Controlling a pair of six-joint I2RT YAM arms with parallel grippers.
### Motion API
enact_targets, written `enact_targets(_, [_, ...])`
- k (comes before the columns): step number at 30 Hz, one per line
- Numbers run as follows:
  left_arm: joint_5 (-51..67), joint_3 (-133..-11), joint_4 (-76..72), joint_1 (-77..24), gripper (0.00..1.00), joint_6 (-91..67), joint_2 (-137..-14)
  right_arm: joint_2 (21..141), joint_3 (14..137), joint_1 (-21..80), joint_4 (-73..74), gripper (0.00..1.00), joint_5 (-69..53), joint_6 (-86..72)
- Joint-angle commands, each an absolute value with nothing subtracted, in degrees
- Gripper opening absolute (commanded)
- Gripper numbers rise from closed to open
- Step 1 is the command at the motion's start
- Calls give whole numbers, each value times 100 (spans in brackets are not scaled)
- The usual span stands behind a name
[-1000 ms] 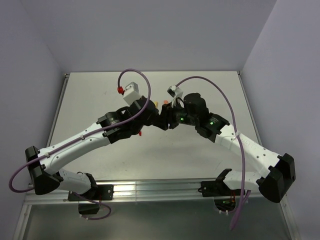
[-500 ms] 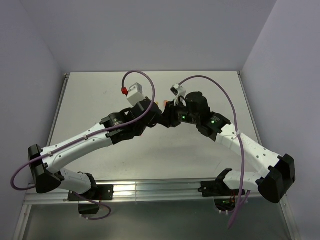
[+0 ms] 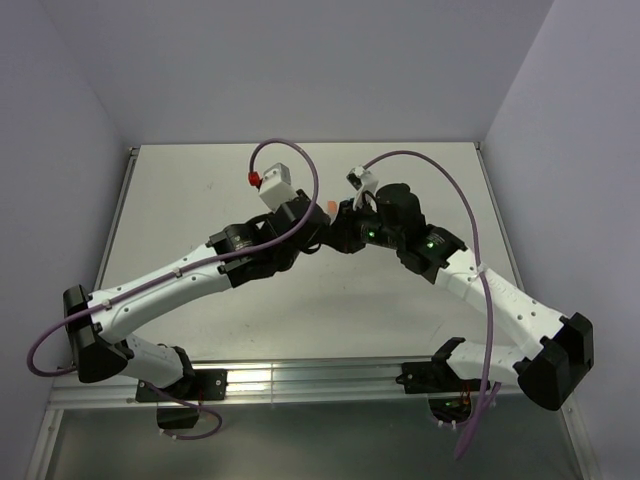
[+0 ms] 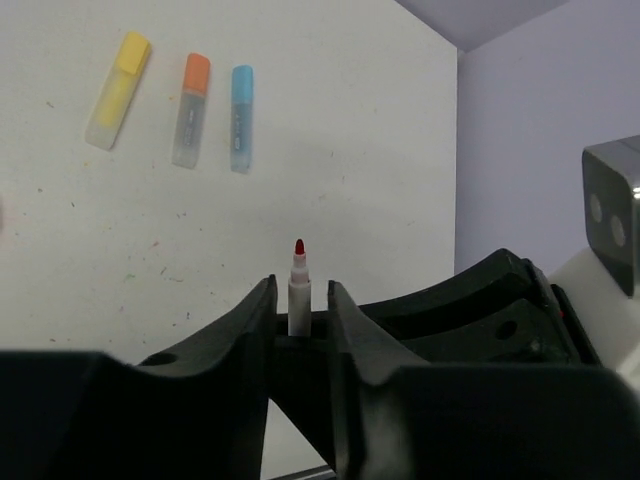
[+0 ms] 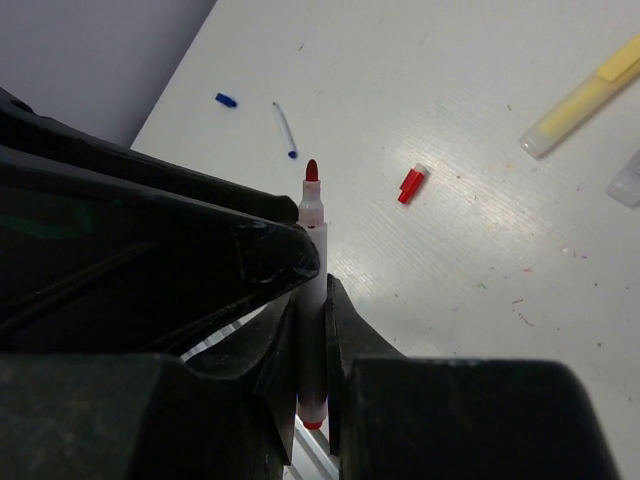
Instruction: Insert the pens into the pen caps
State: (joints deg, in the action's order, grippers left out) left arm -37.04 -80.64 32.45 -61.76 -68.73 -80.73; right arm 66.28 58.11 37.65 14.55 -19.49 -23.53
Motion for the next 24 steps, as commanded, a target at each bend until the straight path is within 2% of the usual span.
enact_targets(1, [-4165,-8577,3313,-6232,33,-6637,-8007,6390,5862,3727,1222,0,-1828,-2285])
enact_targets(3, [-4297,-8692,3357,-6126,43,-6548,-7928,6363,5836,3718,1230,0,-1802,-2268])
enact_targets(8, [-4491,-8781,3656,-5828,51,-6425,-7647,6285,5748,3727,1257,0,-1688,-2241])
enact_targets(14, [-4271,-7885,4095,-5257,50,-6398,-7313,6126,5625,3709,1327,0,-1406,-2267])
enact_targets(18, [-3754,-7025,3666,-4870,49,-5750,-7216,6100,5572,3674,1353,0,-1371,-2268])
enact_targets(20, [-3368,-6909,3542,-4616,49,-5511,-7364,6108,5563,3674,1362,0,-1354,-2268])
enact_targets(24, [-3348,-6934,3726,-4412,50,-5291,-8188,6056,5555,3656,1397,0,-1275,-2276])
